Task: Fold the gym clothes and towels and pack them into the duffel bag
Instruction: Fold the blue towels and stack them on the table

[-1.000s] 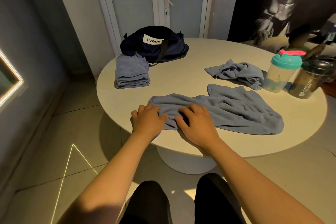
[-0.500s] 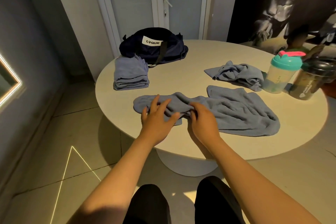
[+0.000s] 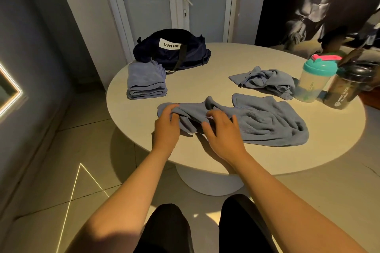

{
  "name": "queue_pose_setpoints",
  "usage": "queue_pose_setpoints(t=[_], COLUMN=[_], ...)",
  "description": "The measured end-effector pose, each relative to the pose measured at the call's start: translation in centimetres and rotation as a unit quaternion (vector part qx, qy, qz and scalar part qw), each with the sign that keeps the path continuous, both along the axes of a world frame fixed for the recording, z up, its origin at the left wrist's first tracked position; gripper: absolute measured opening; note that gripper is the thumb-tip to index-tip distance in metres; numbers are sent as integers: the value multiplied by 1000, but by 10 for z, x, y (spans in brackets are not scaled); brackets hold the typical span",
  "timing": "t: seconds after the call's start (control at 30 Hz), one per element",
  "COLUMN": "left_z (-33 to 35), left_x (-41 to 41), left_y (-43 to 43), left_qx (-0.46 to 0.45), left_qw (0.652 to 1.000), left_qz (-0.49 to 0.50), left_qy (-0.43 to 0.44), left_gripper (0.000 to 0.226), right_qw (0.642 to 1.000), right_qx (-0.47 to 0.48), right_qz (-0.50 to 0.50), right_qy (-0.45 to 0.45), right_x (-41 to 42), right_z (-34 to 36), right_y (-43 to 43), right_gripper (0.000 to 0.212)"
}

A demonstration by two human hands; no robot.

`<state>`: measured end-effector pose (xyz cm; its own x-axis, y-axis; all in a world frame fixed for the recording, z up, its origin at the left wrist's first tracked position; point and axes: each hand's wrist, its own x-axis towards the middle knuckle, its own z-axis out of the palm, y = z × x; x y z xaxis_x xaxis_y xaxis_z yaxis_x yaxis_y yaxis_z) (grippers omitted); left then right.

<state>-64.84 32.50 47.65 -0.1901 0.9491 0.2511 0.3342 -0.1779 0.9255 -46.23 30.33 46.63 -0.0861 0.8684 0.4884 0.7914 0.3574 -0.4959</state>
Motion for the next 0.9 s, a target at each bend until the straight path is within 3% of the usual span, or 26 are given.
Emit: queue_pose_setpoints(t=[0.07,0.13,0.23,0.3,0.37,0.47,0.6,0.67,0.73,0.77,0.83,0.9], left_z=[4,8,13,14,17,21,18,18,17,15,7,1], left_x=[-4,-8,-15,-18,-18,-20,-22,-24,-31,-35,-40,-40], left_y=[-2,-3,-2,-1,-2,1,1,6,14,18,21,13], left_qx=[2,-2,-10,-18,-31,-92,-107,-115,-170,-203,-232,-153], left_qw=[999,997,997,998,998,993,954,922,866,849,850,879], left_qz=[24,53,53,19,-5,-8,-33,-35,-57,-66,-49,8], left_qy=[-42,-62,-54,-65,-57,72,279,368,468,483,470,452], left_gripper=[24,18,10,23,36,36,39,42,59,69,72,56], right_qw=[998,997,998,989,986,991,997,992,981,978,982,991], right_qx=[-9,-24,-15,-13,-20,-12,-15,-51,-108,-123,-94,0], right_qz=[10,2,-24,-43,-57,-77,-70,-75,-91,-96,-89,-49], right_qy=[-65,-72,58,141,155,109,-10,-84,-130,-141,-136,-125], right_x=[0,1,5,7,7,7,3,0,0,1,0,-2], right_z=[-2,-2,2,7,8,5,4,2,-1,-2,-1,1], right_y=[-1,-1,-2,-4,-5,-4,-7,-5,-3,-1,-1,-3], right_gripper=[26,22,23,25,28,28,17,30,51,58,60,45])
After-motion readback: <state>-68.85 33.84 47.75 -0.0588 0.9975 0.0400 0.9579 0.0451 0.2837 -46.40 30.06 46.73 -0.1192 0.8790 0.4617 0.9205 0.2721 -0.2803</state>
